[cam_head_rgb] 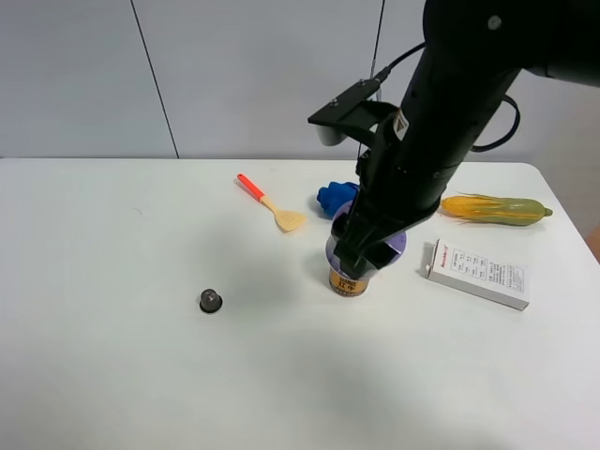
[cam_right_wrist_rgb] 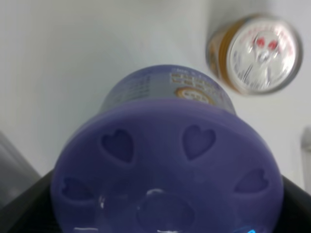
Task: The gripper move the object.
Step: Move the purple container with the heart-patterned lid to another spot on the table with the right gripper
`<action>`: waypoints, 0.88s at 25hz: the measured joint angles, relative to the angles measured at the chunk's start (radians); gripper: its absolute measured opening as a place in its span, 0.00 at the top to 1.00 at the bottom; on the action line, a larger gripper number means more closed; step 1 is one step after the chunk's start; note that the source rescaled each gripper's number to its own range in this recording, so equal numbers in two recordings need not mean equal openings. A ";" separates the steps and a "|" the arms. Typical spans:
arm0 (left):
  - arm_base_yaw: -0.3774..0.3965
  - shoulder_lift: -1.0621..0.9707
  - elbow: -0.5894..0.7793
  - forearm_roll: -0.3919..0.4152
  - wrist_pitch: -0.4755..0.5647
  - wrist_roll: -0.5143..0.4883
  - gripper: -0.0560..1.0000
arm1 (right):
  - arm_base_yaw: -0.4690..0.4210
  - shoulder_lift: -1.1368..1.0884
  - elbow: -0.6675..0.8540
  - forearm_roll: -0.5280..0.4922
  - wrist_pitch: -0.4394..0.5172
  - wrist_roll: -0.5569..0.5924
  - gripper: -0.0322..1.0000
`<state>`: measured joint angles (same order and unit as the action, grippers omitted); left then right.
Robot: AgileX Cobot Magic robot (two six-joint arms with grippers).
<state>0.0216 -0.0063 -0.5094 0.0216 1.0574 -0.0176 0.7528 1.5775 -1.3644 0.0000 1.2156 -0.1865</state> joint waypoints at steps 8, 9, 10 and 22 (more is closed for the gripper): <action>0.000 0.000 0.000 0.000 0.000 0.000 0.00 | 0.000 0.281 -0.288 -0.049 0.010 -0.051 0.94; 0.000 0.000 0.000 0.000 0.000 0.000 0.00 | 0.000 0.319 -0.342 -0.049 0.010 -0.057 0.94; 0.000 0.000 0.000 0.000 0.000 0.000 0.00 | 0.000 0.366 -0.387 -0.049 0.010 -0.063 0.94; 0.000 0.000 0.000 0.000 0.000 0.000 0.00 | 0.000 0.792 -0.779 -0.041 0.002 -0.099 0.94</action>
<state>0.0216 -0.0063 -0.5094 0.0216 1.0574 -0.0176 0.7528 2.3696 -2.1437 -0.0408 1.2174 -0.2859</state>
